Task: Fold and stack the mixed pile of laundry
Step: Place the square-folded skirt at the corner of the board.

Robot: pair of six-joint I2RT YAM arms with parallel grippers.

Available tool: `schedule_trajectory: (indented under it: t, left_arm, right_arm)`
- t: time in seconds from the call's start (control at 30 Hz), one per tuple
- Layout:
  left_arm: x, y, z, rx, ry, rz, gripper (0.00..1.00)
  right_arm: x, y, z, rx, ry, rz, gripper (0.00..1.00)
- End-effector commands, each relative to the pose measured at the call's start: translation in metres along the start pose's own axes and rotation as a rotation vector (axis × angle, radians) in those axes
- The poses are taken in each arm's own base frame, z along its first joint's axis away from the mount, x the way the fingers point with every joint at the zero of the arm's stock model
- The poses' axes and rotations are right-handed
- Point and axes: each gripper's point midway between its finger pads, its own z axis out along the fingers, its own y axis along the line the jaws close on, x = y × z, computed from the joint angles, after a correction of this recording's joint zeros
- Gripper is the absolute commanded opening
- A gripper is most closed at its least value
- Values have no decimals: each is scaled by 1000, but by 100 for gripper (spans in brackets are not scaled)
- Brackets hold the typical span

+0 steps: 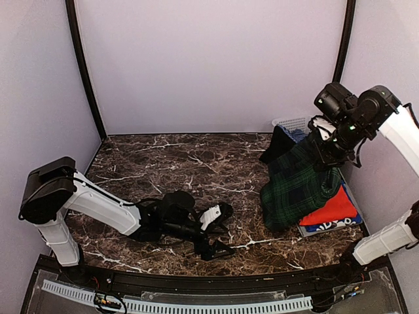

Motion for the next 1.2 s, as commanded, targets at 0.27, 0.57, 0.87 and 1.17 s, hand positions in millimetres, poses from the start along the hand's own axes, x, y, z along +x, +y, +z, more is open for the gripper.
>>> schedule_trajectory:
  t: [0.27,0.57,0.87,1.17]
  left_arm:
    - [0,1,-1,16,-4,-3,87]
    - [-1,-1,-2,29,-4,-3,87]
    - [0,-5,-5,42,-6,-3,87]
    - [-4,-6,-3,62,-14,-1,87]
  right_arm:
    - [2,-45,7,219,-6,20,0]
    - [-10,-66,44,354,118,87,0]
    - [-35,-73,61,420,147,99,0]
    - [-55,-97,37,490,47,109,1]
